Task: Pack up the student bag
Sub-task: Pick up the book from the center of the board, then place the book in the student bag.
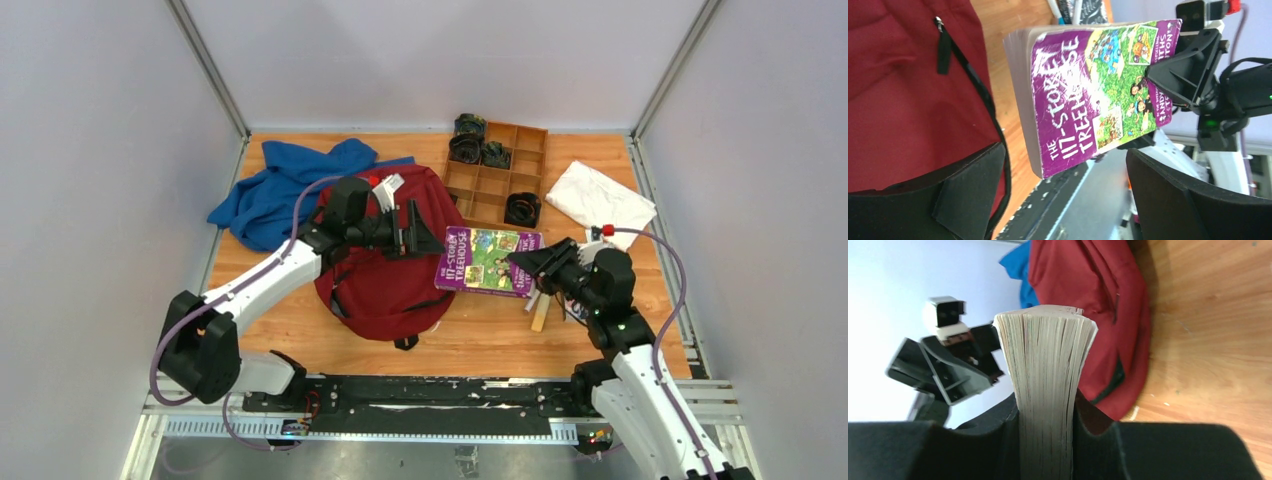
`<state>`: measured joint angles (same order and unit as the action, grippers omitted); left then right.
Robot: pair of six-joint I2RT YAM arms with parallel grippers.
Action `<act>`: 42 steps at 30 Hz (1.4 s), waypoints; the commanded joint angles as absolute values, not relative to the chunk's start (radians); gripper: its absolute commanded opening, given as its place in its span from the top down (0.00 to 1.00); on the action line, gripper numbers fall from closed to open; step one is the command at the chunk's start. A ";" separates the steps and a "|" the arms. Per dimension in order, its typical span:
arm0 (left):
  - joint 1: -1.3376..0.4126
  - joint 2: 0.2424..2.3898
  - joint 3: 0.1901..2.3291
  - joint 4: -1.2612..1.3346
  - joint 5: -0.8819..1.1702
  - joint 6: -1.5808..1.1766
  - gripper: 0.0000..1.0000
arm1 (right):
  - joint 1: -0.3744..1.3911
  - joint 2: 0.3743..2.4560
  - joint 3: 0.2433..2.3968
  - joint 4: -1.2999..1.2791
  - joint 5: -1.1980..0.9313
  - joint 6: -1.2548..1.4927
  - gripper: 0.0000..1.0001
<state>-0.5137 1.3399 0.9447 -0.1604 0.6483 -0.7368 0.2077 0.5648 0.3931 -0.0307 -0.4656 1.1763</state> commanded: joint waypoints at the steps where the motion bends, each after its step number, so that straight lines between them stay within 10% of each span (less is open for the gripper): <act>1: -0.517 1.305 0.882 0.103 0.737 -0.924 0.00 | 0.211 0.556 0.391 0.195 -0.444 1.328 1.00; 8: -0.488 1.254 0.942 -0.166 0.623 -0.708 0.00 | 0.211 0.483 0.339 0.199 -0.379 1.402 1.00; 18: -0.724 1.304 1.075 -0.667 0.136 -0.244 0.05 | 0.207 0.254 0.512 -0.530 -0.043 1.227 1.00; 29: -0.831 1.407 1.002 -0.595 0.215 -0.208 0.29 | 0.207 0.257 0.506 -0.582 -0.088 1.200 1.00; 42: -0.831 1.454 1.038 -0.607 0.157 -0.230 0.81 | 0.207 0.302 0.495 -0.526 -0.180 1.161 1.00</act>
<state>-0.8280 1.4746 1.0134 -0.6075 0.2001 -0.2203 0.2073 0.2989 0.4801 -0.6212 -0.1158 1.1736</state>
